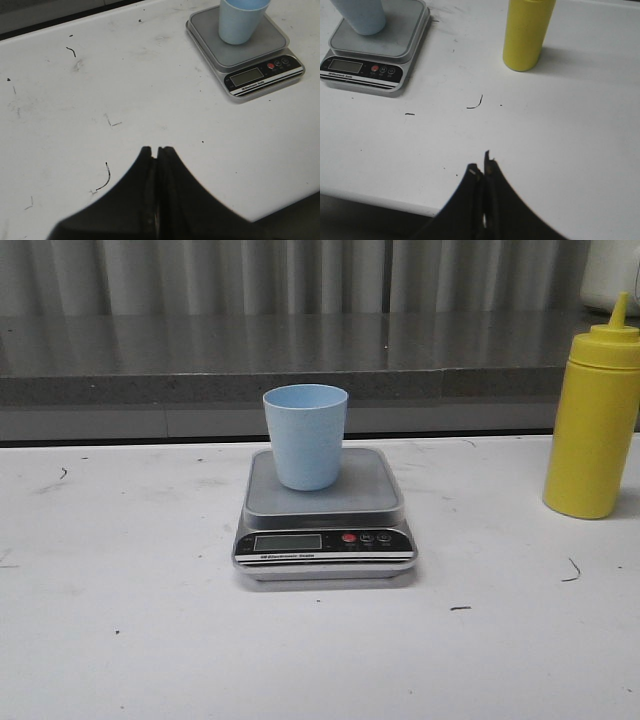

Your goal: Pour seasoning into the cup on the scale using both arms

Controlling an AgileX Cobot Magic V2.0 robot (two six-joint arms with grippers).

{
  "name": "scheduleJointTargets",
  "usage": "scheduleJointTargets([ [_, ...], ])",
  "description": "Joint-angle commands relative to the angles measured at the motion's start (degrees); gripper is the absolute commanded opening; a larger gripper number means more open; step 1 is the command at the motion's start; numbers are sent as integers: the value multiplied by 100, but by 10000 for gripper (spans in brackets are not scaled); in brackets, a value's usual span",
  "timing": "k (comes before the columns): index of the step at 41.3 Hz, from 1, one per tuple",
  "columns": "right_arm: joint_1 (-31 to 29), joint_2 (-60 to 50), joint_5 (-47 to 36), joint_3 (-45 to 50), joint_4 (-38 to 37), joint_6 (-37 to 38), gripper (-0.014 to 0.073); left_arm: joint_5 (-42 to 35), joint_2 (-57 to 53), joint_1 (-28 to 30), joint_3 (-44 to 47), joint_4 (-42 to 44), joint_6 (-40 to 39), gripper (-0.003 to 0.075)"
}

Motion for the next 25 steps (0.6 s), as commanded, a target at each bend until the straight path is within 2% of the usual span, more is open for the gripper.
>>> scheduleJointTargets([
  [1, -5, 34, -398, -203, -52, -54, -69, -374, 10, 14, -153, 28, -28, -20],
  [13, -5, 34, -398, -203, -52, -54, -69, -423, -172, 8, -39, 6, -28, -20],
  [20, -5, 34, -398, -203, -52, -54, -69, -791, -790, 729, 466, -15, -28, -20],
  [25, -5, 34, -398, -203, -52, -54, -69, -1534, -1489, 1427, 1159, -15, -28, -20],
])
